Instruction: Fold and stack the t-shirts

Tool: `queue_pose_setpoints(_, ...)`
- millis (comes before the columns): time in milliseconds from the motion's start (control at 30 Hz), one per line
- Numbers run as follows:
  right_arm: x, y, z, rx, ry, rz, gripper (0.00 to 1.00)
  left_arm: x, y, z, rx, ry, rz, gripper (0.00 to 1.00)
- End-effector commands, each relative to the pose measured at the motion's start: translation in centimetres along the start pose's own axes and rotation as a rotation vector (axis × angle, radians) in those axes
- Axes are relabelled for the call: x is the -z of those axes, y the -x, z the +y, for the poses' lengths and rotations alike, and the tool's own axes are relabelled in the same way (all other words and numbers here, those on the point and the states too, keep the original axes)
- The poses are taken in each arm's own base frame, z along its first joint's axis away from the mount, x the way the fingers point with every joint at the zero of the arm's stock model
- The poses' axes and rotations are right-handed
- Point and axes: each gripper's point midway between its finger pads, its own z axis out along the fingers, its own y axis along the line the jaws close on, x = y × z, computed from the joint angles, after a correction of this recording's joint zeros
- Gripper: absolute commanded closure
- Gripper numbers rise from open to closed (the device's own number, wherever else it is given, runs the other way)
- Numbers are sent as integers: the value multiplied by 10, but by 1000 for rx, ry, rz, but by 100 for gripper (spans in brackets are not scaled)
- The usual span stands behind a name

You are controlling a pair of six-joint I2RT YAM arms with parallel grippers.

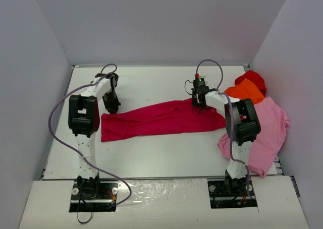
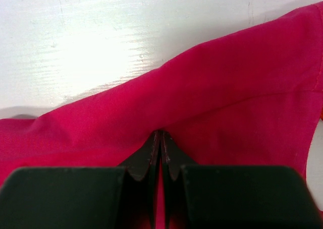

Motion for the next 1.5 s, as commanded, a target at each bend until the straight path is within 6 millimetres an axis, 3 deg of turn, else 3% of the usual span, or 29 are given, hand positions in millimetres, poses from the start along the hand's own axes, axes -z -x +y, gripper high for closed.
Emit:
queue_pose_setpoints(0,-5,-34,-12,47,-45,115,100,57,3,0,7,-78,-119,100)
queue_pose_setpoints(433,-20,-51,-11,55,-49,160,100,109,-11,26,34,-72,-230,100)
queue_pose_setpoints(900,-26,-53,-10,60,-44,173,100,132,-58,47,37,-113,-229,100)
queue_pose_setpoints(967,-28,-55,-9,59,-45,178,100,137,-60,50,41,-116,-239,97)
queue_pose_setpoints(1100,-32,-59,-8,59,-43,189,100,152,-66,58,55,-113,-272,69)
queue_pose_setpoints(1233,-32,-59,-8,58,-44,190,100,164,-68,64,68,-107,-298,57)
queue_pose_setpoints(1467,-31,-59,-8,57,-43,191,100,168,-59,62,72,-110,-325,56)
